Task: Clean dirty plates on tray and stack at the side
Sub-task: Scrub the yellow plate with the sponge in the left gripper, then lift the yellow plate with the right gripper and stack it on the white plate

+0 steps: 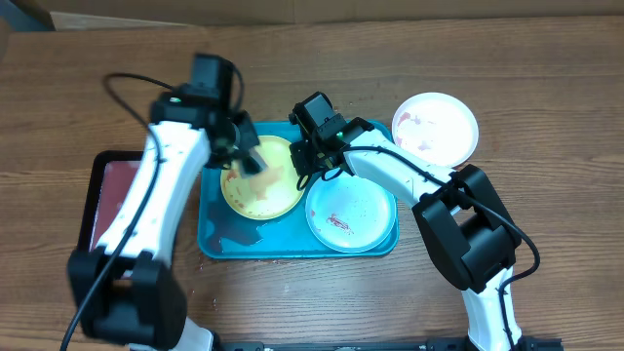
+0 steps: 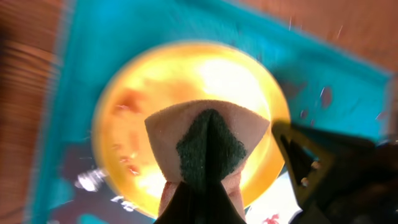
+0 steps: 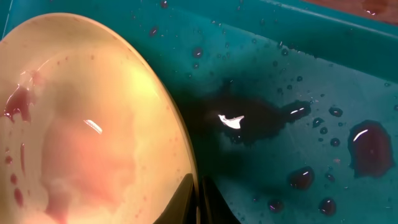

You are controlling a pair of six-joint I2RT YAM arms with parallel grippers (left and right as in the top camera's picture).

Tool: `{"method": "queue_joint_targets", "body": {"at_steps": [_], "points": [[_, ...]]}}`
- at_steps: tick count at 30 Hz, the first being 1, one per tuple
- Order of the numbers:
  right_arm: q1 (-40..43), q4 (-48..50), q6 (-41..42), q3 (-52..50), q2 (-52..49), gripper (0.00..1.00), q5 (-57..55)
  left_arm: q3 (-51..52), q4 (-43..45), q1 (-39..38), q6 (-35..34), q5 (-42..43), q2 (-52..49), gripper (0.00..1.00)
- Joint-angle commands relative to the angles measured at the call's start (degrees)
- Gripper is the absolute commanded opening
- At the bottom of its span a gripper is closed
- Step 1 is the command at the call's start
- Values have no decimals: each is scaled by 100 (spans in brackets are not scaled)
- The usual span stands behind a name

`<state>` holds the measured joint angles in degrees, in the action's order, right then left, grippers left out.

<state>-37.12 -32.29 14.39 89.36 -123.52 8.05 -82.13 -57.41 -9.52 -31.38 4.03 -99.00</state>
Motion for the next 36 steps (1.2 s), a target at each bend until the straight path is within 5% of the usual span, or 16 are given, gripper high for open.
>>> {"method": "queue_joint_targets", "body": {"at_steps": [1,8,21,31,36], "points": [[11,-4,63,177,256,4,-33,476,236,-188,50,704,-588,4],[24,-20,61,175,256,4,-57,553,302,-229,59,551,-1325,4],[22,-59,33,179,256,4,-74,192,-671,-39,-411,-2730,-1276,4],[-160,-374,-750,391,656,4,-372,-1333,-1414,1292,-232,-1488,-186,4],[-577,-909,-1349,782,1351,3,-2140,-1351,-1663,2500,-33,-317,341,4]]}}
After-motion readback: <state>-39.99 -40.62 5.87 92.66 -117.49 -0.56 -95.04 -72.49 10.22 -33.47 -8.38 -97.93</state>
